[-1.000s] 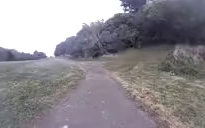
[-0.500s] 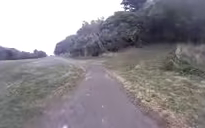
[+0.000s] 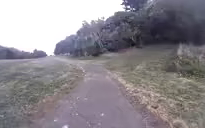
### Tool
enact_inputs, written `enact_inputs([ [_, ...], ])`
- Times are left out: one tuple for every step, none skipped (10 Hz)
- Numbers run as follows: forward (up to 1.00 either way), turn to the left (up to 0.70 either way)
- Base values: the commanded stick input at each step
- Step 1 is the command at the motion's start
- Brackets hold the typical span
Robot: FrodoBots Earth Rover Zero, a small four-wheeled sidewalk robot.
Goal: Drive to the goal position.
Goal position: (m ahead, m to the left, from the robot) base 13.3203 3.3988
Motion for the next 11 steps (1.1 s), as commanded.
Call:
enact_inputs([
  [0.45, 0.0],
  [0.45, 0.0],
  [0.45, 0.0],
  [0.45, 0.0],
  [0.45, 0.0],
  [0.45, 0.0],
  [0.45, 0.0],
  [0.45, 0.0],
  [0.45, 0.0],
  [0.45, 0.0],
  [0.45, 0.0],
])
